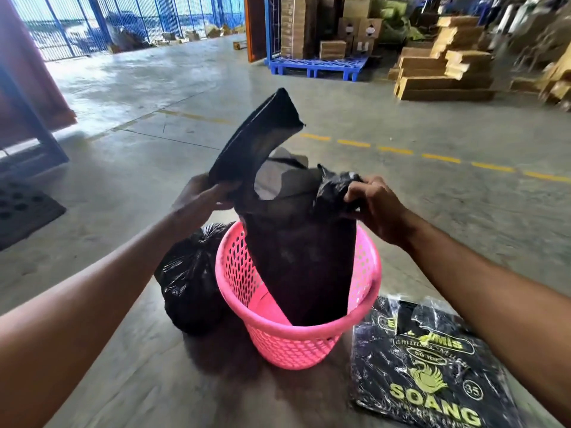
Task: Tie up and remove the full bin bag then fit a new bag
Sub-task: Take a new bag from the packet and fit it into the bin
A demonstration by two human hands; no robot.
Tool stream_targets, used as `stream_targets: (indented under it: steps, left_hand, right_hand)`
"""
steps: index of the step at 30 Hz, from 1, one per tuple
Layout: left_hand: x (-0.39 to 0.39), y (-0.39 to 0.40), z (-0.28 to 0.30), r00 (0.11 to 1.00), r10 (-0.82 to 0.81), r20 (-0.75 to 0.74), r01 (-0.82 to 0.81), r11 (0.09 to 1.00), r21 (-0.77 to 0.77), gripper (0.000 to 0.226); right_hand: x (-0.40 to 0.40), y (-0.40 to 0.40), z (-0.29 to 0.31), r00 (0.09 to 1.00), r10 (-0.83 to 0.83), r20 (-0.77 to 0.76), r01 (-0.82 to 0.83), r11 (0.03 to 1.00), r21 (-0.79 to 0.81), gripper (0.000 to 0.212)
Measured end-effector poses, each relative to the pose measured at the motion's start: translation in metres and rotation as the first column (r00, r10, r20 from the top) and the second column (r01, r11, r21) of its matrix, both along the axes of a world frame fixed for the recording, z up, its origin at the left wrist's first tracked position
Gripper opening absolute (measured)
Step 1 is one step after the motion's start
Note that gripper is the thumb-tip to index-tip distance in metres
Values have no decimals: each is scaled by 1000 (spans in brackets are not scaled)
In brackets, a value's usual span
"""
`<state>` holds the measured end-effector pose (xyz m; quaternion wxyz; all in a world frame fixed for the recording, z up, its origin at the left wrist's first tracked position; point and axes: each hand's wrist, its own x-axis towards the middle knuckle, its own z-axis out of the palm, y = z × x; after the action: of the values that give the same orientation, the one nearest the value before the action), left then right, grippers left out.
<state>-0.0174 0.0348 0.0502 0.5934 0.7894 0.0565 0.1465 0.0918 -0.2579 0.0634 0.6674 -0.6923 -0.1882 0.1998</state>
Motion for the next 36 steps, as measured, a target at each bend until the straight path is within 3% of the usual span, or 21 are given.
stream_targets:
  steps: [3,7,11,12,15,17,19,21,24,27,31,33,36]
  left_hand:
    - [-8,11,-13,994,-30,-110,37,997,63,8]
    - [-25,25,-23,979,31,-203,7,983,183,11]
    - [-26,69,-52,939,166,-300,-47,929,368,61]
    - [-30,63,-47,949,159,-273,-45,924,380,56]
    - [-35,35,-35,967,116,-226,-63,972,228,10]
    - [-30,28,-41,957,116,-265,-69,982,178,16]
    - [-29,26,-43,938,135,-318,-73,977,199,12]
    - [-33,28,-40,922,151,-357,-80,975,207,21]
    - [-47,32,-37,911,83,-404,4,978,211,24]
    - [-62,39,-37,903,75,-424,42,965,260,9]
    - [-81,48,-45,892,33,-451,94,962,255,18]
    - [-89,54,-52,875,-2,-484,142,957,253,37]
    - [-103,58,-41,887,39,-461,101,956,274,9]
  right_hand:
    - [-8,-14,-22,988,143,-49,-146,988,-58,10]
    - [-10,-26,-50,991,108,81,-102,992,-73,32]
    - [-3,-39,-56,975,-12,220,46,987,-151,35]
    - [-1,-42,-55,976,-30,218,65,986,-155,33]
    - [2,-44,-53,991,56,122,-28,974,-226,20]
    - [1,-46,-50,985,158,62,-133,944,-301,23]
    - [-1,-47,-44,964,222,144,-148,903,-403,23]
    - [-3,-49,-38,906,252,341,-49,862,-505,18]
    - [-3,-58,-34,811,226,539,104,852,-513,12]
    - [-9,-74,-32,903,154,400,6,928,-372,26]
    - [-27,-100,-38,950,228,216,-136,919,-371,31]
    - [-38,-111,-43,944,284,168,-199,897,-396,31]
    - [-58,-130,-45,916,368,162,-258,847,-465,48]
